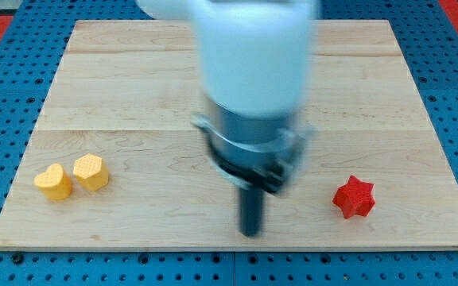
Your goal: Place the red star into the blue cube
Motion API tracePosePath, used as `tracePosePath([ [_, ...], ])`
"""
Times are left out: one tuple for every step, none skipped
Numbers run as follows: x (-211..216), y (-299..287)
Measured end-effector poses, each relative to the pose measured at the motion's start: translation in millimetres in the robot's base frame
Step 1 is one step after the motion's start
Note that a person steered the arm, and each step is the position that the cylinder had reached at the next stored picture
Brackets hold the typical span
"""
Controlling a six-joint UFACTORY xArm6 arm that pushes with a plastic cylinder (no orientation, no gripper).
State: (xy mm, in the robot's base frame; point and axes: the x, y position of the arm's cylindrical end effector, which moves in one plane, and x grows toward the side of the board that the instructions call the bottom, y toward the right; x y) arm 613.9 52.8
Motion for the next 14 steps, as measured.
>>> tracePosePath([
  [4.3,35.2],
  [4.1,108.6],
  [-13.9,130.8],
  [-46.3,123.2],
  [-75.5,111.1],
  [-86.1,72.0],
  [-86.1,59.9],
  [-86.1,72.3],
  [-86.1,79.7],
  [-86.1,81.3],
  [-86.1,81.3],
  [-86.8,70.4],
  [-62.2,62.1],
  [-78.0,46.1],
])
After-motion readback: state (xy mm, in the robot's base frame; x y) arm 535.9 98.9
